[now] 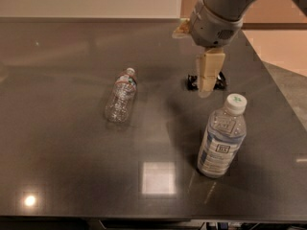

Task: Move water bottle near rxbar chocolate

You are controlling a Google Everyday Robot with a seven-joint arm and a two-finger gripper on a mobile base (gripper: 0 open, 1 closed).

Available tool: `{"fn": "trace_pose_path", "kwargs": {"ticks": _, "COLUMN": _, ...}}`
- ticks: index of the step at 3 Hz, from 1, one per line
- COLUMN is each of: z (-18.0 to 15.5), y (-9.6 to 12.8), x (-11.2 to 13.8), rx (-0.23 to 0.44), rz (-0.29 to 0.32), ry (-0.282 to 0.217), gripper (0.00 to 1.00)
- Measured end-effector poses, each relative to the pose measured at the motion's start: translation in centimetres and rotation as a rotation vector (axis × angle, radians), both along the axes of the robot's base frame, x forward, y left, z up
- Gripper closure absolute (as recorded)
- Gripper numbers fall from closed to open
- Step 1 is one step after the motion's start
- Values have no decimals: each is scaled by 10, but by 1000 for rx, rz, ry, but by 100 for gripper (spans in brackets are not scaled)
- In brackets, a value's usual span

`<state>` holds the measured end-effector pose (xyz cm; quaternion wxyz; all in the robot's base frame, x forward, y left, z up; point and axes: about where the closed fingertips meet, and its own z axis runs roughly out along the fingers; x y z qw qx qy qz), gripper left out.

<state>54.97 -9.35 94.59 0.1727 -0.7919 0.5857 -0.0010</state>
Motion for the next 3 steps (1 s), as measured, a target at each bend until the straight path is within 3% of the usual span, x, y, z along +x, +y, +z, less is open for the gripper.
{"fn": "trace_pose_path", "kwargs": {"ticks": 2, "z": -14, "y": 85, "x": 10, "rx": 4, "rz": 309, "ry": 34, "gripper": 0}}
{"fn": "trace_pose_path", "kwargs": {"ticks": 3, "z": -29, "y": 113, "x": 13, "rx": -38, "rz": 453, "ry": 35, "gripper": 0}}
